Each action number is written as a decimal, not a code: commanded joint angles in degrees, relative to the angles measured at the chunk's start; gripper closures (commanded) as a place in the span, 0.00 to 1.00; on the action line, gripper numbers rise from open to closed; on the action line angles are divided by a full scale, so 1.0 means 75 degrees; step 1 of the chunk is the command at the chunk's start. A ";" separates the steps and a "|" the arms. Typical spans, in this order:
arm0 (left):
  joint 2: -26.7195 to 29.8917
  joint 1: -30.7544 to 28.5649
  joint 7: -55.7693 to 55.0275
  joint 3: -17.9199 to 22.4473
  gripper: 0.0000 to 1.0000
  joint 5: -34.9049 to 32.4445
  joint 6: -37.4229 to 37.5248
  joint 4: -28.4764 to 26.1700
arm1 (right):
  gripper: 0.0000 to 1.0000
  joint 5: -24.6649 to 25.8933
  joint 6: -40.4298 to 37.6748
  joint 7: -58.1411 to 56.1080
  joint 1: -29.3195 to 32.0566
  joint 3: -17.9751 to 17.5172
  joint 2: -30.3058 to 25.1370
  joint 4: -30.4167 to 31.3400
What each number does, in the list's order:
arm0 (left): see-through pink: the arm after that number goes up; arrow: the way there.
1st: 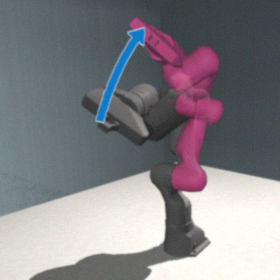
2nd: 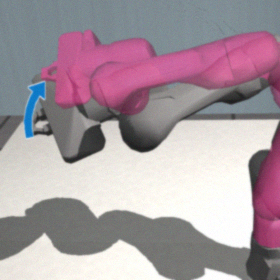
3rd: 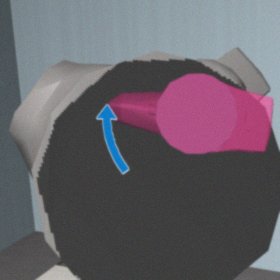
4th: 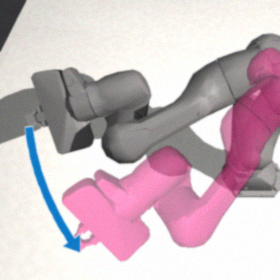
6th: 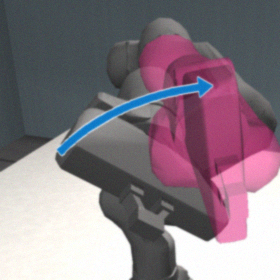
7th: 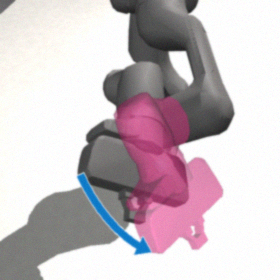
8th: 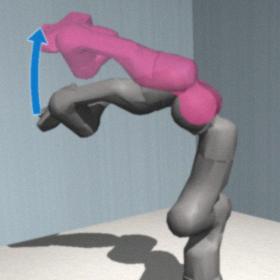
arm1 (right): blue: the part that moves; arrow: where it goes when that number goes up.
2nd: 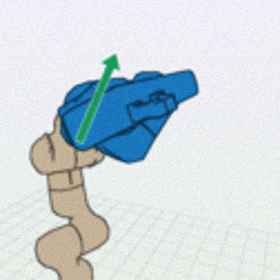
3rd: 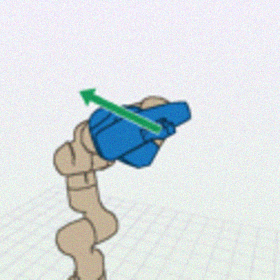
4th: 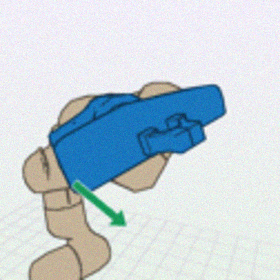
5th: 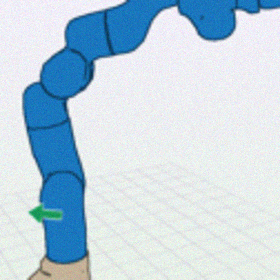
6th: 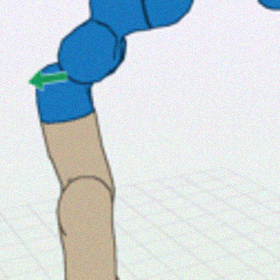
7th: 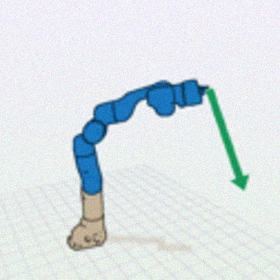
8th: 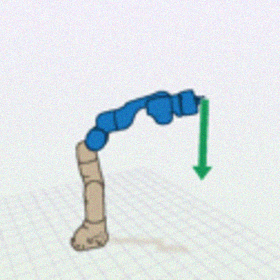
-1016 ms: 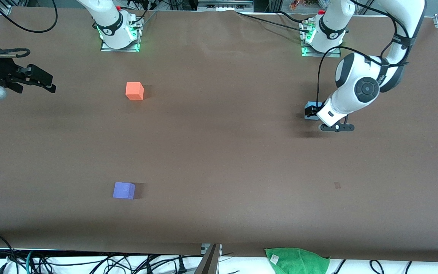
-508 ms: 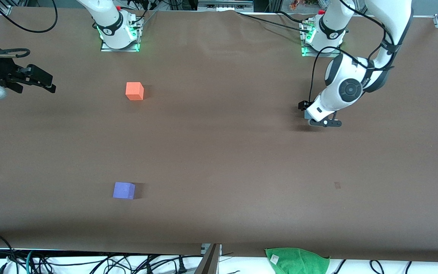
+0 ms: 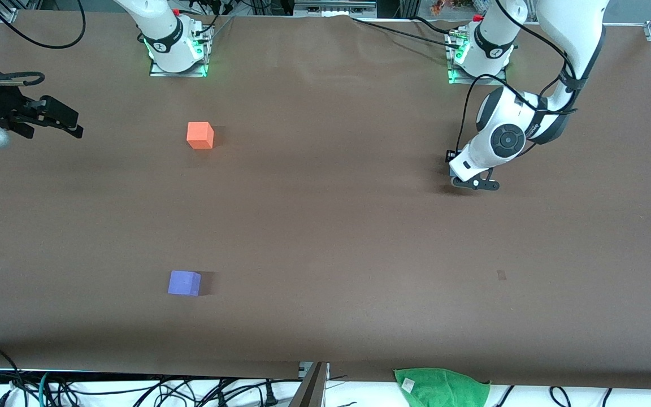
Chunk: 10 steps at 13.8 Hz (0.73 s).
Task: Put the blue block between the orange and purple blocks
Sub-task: 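Reach the left gripper down to the light blue cube and grasp it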
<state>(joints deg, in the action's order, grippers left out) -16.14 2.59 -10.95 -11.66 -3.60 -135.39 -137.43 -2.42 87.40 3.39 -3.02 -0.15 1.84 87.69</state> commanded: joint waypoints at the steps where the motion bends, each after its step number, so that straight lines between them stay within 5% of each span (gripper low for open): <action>1: 0.0242 0.0018 -0.0261 -0.0016 0.87 -0.0165 0.0786 0.0497 | 0.00 0.0053 -0.0121 -0.0148 0.0063 -0.0027 0.0001 -0.0115; 6: -0.0353 0.0228 -0.0274 -0.0707 0.88 -0.0165 0.3566 0.3575 | 0.00 0.0053 -0.0121 -0.0148 0.0063 -0.0027 0.0001 -0.0115; 10: -0.2027 0.1385 -0.0402 -0.0708 0.88 -0.0001 0.4656 0.6798 | 0.00 0.0053 -0.0121 -0.0148 0.0063 -0.0027 0.0001 -0.0115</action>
<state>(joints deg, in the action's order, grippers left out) -21.30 8.06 -12.35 -17.27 -3.49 -105.78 -100.69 -2.42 87.40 3.39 -3.00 -0.14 1.84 87.69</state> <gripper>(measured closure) 0.388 0.000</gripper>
